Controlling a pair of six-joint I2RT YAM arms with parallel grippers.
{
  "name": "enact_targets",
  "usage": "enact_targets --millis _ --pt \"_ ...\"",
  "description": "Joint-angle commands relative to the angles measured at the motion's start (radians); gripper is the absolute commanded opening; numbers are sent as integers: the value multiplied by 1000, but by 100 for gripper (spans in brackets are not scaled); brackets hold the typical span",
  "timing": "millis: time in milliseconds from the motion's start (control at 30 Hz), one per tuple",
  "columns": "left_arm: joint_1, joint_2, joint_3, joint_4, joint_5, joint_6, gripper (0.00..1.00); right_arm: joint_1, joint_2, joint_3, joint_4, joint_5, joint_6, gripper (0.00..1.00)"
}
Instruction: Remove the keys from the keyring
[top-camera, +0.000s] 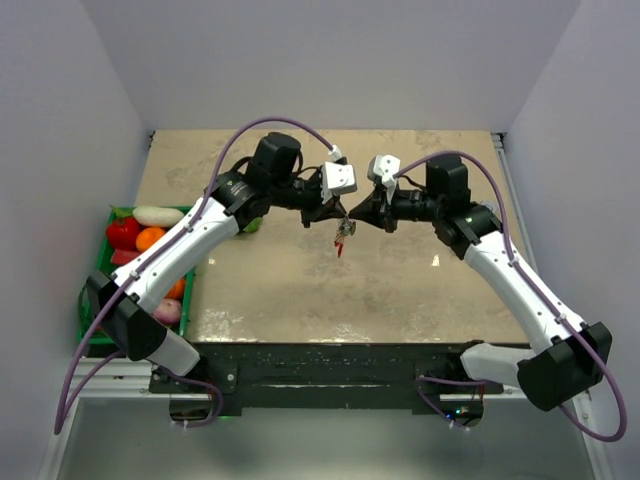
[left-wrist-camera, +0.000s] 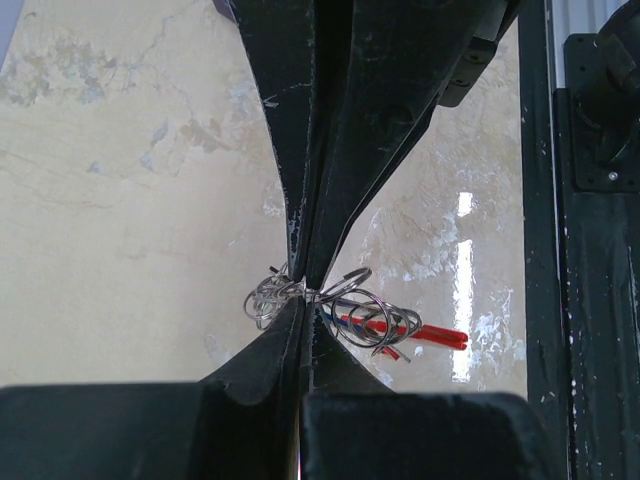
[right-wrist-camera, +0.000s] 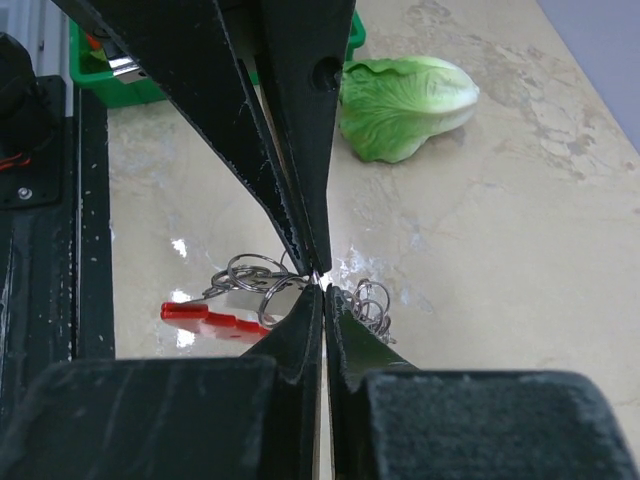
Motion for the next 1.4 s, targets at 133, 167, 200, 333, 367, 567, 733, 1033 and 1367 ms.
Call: enact_targets --millis 133,167,200,333,367,567,733,1033,1367 --pt "-6 -34 29 61 2 -15 19 3 -58 8 34 47 -7 0" --pt "-6 -37 29 58 -6 -10 25 5 -61 11 33 54 -6 0" --pt "-6 -41 29 55 -21 -9 34 3 -62 17 33 71 -4 0" --pt "2 -57 35 37 -60 13 61 3 -64 34 25 87 2 0" --pt "5 -60 39 35 -66 14 64 3 -65 37 22 90 2 0" --pt "11 -69 30 32 -100 19 80 3 -67 51 13 87 -1 0" --pt "19 -66 -6 75 -113 25 80 -14 -72 75 -9 44 11 0" --pt "53 -44 -51 153 -78 -6 73 -61 -70 105 -38 -65 27 0" --pt "54 -40 -5 155 78 -59 64 -86 -59 128 -85 -117 -26 0"
